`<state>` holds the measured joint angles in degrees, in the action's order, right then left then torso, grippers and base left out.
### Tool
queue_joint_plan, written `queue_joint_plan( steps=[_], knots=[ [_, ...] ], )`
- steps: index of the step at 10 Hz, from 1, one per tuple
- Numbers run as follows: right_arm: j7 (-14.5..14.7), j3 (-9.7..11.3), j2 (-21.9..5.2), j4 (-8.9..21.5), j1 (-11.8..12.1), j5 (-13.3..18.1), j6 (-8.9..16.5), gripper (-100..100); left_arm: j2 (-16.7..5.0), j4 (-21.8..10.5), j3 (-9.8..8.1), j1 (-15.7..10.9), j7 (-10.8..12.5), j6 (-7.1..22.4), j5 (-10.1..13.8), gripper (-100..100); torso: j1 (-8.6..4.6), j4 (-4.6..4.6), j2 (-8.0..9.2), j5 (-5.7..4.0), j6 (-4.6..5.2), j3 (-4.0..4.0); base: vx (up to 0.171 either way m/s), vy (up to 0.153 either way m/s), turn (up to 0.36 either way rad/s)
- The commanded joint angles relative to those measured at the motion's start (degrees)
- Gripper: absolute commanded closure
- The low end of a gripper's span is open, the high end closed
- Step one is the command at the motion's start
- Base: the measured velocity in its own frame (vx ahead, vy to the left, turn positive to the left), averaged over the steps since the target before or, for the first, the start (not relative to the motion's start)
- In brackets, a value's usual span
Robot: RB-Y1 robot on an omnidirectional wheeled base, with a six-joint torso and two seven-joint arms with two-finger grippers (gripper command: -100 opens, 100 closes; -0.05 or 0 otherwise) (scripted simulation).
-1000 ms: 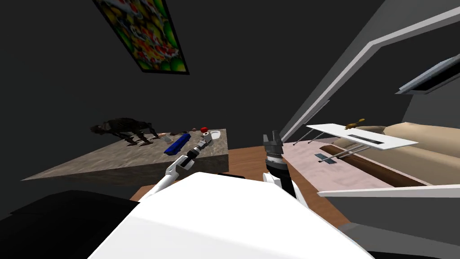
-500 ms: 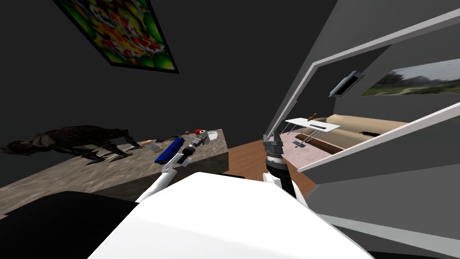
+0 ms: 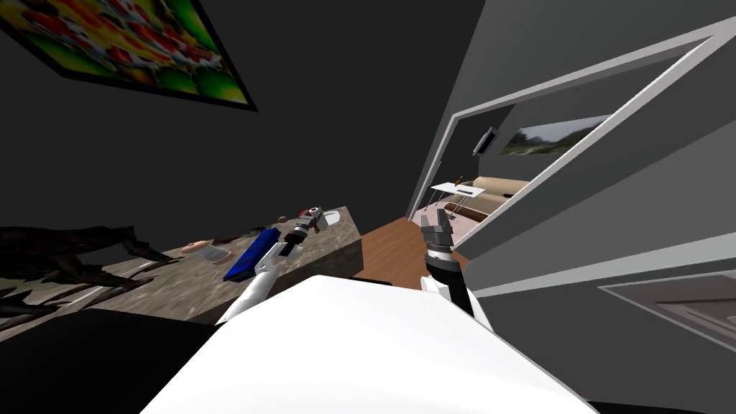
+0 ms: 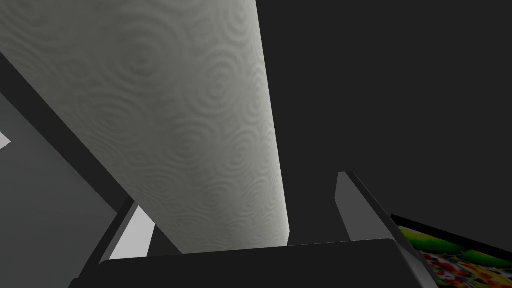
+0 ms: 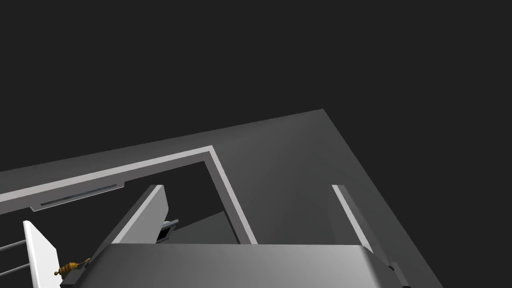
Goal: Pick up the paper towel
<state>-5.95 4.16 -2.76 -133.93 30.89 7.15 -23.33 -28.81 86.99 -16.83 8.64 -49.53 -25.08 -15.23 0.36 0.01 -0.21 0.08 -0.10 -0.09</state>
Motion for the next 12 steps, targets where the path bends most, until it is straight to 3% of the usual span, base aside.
queue_joint_plan(
  steps=[1,2,4,6,7,11,12],
  knots=[
    [0.0,0.0,0.0,0.0,0.0,0.0,0.0,0,-0.1,-0.7,-2.11,-0.2,-0.2,-0.4,0.1,-100,0.00,0.00,0.00,0.00,0.00,0.00,-0.018,0.020,-0.065],
    [0.0,0.0,0.0,0.0,0.0,0.0,0.0,0,2.3,-2.6,-4.15,-2.7,-3.0,1.7,2.3,-100,-0.06,-0.05,-0.17,-0.01,-0.07,-0.10,-0.040,0.005,-0.209],
    [0.0,0.0,0.0,0.0,0.0,0.0,0.0,0,2.3,-3.8,-7.55,-4.0,-6.4,1.7,2.3,-100,0.14,-0.05,-0.25,0.01,-0.02,-0.15,-0.049,0.070,-0.305],
    [0.0,0.0,0.0,0.0,0.0,0.0,0.0,0,2.3,-3.8,-10.98,-4.0,-6.9,1.7,2.3,-100,0.16,-0.03,-0.25,0.01,0.01,-0.14,-0.047,0.058,-0.263],
    [0.0,0.0,0.0,0.0,0.0,0.0,0.0,0,2.3,-3.8,-11.89,-4.0,-6.9,1.7,2.3,-100,0.23,-0.04,-0.26,0.01,-0.04,-0.14,-0.040,0.020,-0.113],
    [0.0,0.0,0.0,0.0,0.0,0.0,0.0,0,2.3,-3.8,-11.89,-4.0,-6.9,1.7,2.3,-100,-0.08,-0.08,-0.46,-0.04,-0.06,-0.26,-0.004,-0.003,-0.024],
    [0.0,0.0,0.0,0.0,0.0,0.0,0.0,0,0.7,-3.1,-12.14,-4.8,-6.1,3.3,2.6,-100,-0.06,-0.09,-0.47,-0.04,-0.07,-0.27,0.009,-0.012,-0.030]
  ],
)
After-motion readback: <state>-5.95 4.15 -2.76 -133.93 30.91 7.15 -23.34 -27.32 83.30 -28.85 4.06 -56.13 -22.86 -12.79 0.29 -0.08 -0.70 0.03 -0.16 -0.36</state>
